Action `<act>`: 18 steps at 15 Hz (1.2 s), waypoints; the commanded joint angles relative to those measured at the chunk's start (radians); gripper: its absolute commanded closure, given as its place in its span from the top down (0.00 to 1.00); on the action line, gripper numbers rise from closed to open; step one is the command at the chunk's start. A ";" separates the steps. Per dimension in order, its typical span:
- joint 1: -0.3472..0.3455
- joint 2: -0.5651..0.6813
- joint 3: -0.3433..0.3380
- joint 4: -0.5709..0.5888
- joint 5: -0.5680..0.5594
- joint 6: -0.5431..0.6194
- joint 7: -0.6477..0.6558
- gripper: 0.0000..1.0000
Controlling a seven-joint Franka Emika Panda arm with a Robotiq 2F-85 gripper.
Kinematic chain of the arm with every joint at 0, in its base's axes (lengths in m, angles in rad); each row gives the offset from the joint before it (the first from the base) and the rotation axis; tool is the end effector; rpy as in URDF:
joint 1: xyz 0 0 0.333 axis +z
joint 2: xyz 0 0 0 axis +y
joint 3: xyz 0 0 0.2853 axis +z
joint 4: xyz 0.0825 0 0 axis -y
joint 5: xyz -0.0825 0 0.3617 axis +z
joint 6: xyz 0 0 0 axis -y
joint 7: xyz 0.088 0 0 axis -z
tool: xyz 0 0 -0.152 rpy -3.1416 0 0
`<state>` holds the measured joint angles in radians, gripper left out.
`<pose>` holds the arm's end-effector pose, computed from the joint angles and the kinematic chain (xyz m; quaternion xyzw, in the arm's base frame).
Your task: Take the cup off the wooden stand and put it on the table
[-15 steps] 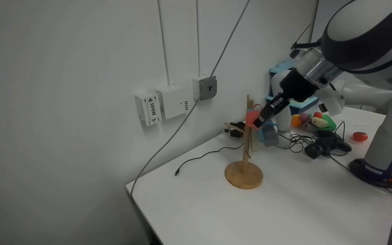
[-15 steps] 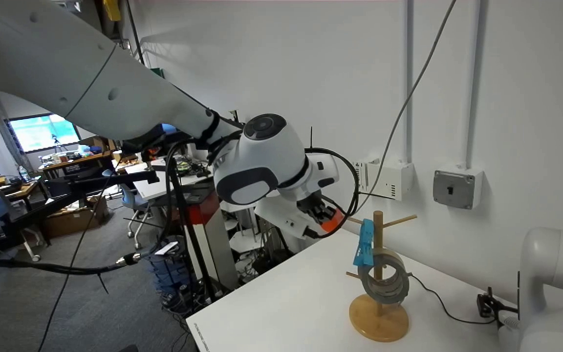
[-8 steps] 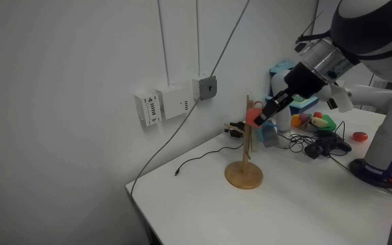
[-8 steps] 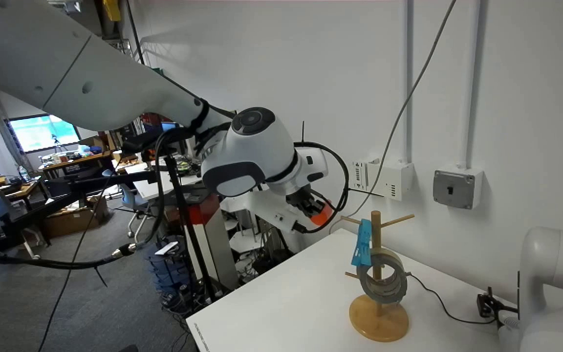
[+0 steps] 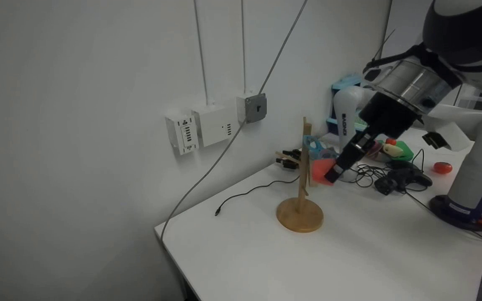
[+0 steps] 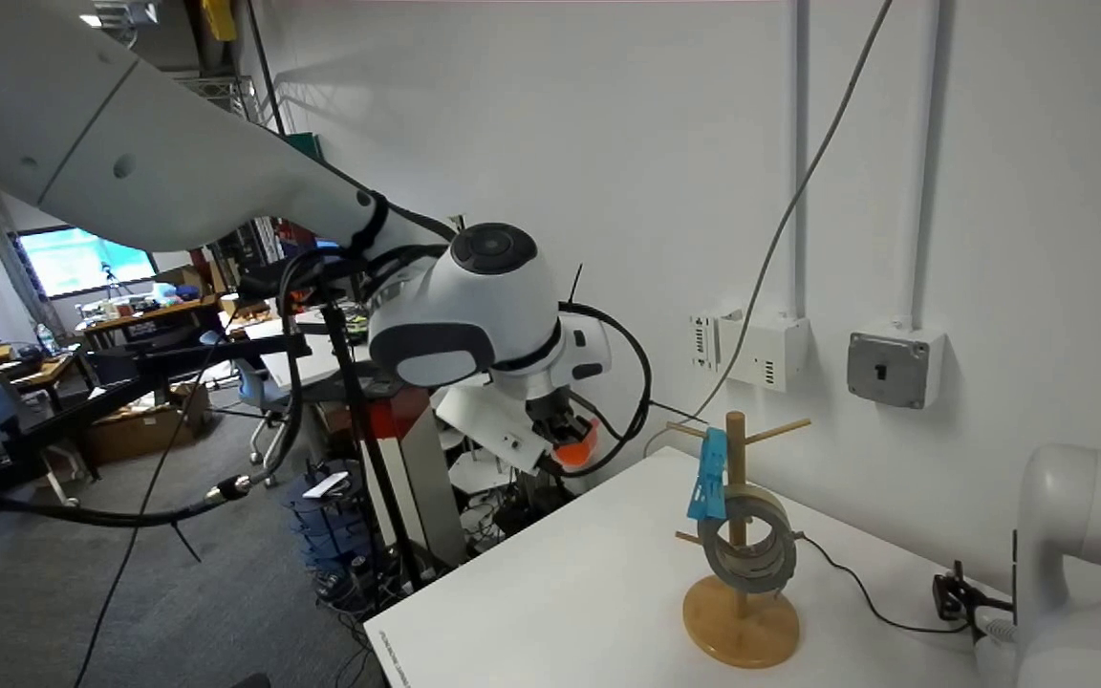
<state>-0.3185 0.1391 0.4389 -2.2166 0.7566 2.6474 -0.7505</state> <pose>0.5593 0.0642 0.2927 -0.9528 -0.1118 -0.2035 0.1958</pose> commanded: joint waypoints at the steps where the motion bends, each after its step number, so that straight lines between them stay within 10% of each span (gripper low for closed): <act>1: 0.128 -0.019 -0.181 -0.054 -0.074 -0.084 0.060 0.01; 7: 0.173 0.057 -0.361 -0.059 -0.281 -0.121 0.261 0.01; 18: 0.139 0.309 -0.467 0.143 -0.483 -0.151 0.492 0.01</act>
<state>-0.1689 0.3607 -0.0170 -2.1768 0.3104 2.5475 -0.3104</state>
